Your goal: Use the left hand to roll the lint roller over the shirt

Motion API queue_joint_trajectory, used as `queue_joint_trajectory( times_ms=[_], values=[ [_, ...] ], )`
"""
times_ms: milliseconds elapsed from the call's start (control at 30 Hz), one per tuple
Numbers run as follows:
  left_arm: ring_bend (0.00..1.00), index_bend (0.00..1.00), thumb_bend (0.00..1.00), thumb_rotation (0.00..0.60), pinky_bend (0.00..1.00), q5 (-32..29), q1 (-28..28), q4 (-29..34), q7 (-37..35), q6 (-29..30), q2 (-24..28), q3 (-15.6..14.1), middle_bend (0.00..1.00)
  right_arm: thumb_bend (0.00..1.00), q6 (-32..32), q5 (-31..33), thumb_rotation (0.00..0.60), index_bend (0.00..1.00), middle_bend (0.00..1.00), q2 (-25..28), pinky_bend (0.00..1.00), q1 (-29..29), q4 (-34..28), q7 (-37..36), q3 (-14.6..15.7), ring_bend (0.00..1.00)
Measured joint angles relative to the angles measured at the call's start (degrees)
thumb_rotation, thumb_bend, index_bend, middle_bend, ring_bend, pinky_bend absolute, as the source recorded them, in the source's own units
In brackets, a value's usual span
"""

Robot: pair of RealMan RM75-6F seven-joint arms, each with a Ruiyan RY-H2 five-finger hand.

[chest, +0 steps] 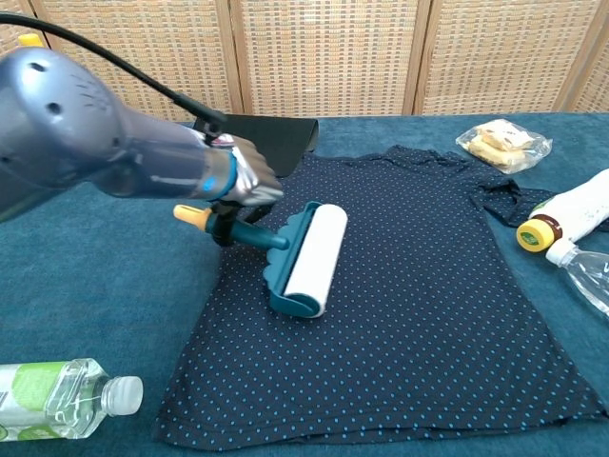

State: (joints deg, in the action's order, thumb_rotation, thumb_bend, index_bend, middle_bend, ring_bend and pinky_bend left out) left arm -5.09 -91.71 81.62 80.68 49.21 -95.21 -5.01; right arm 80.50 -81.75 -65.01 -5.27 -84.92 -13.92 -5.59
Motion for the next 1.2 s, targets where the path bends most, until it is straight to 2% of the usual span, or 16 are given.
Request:
queue_joint_trajectory(
  times_ms=[200, 467, 667, 867, 1033, 1200],
  values=[
    [0.68, 0.89, 0.78, 0.600, 0.69, -4.45, -4.02, -2.94, 3.30, -0.16, -4.27, 3.83, 0.83, 0.09, -0.28, 0.43, 0.600, 0.00, 0.00, 0.18, 0.00, -0.02, 0.45, -0.96, -0.22, 0.00],
    [0.68, 0.89, 0.78, 0.600, 0.69, -6.38, -5.27, -3.00, 5.00, 0.40, -5.52, 5.02, 0.83, 0.09, -0.46, 0.56, 0.600, 0.00, 0.00, 0.24, 0.00, 0.00, 0.68, -1.13, -0.25, 0.00],
    [0.68, 0.89, 0.78, 0.600, 0.69, -5.78, -3.22, -1.17, 4.10, 0.98, -3.18, 3.17, 0.83, 0.09, -0.22, 0.33, 0.600, 0.00, 0.00, 0.24, 0.00, 0.06, 0.36, -0.44, -0.13, 0.00],
    [0.68, 0.89, 0.78, 0.600, 0.69, -3.62, 0.24, 1.51, 1.79, 1.37, 0.50, -0.15, 0.83, 0.09, 0.32, -0.06, 0.600, 0.00, 0.00, 0.23, 0.00, 0.15, -0.07, 0.29, -0.08, 0.00],
    [0.68, 0.89, 0.78, 0.600, 0.69, 0.05, 4.04, 4.49, -2.22, 1.26, 4.85, -2.75, 0.83, 0.09, 0.78, -0.64, 0.600, 0.00, 0.00, 0.17, 0.00, 0.22, -0.52, 1.18, 0.12, 0.00],
    [0.67, 0.89, 0.76, 0.600, 0.67, 5.57, 7.95, 7.22, -8.28, 1.35, 9.43, -4.01, 0.81, 0.09, 1.35, -1.00, 0.600, 0.00, 0.00, 0.09, 0.00, 0.30, -0.88, 1.94, 0.18, 0.00]
  ],
)
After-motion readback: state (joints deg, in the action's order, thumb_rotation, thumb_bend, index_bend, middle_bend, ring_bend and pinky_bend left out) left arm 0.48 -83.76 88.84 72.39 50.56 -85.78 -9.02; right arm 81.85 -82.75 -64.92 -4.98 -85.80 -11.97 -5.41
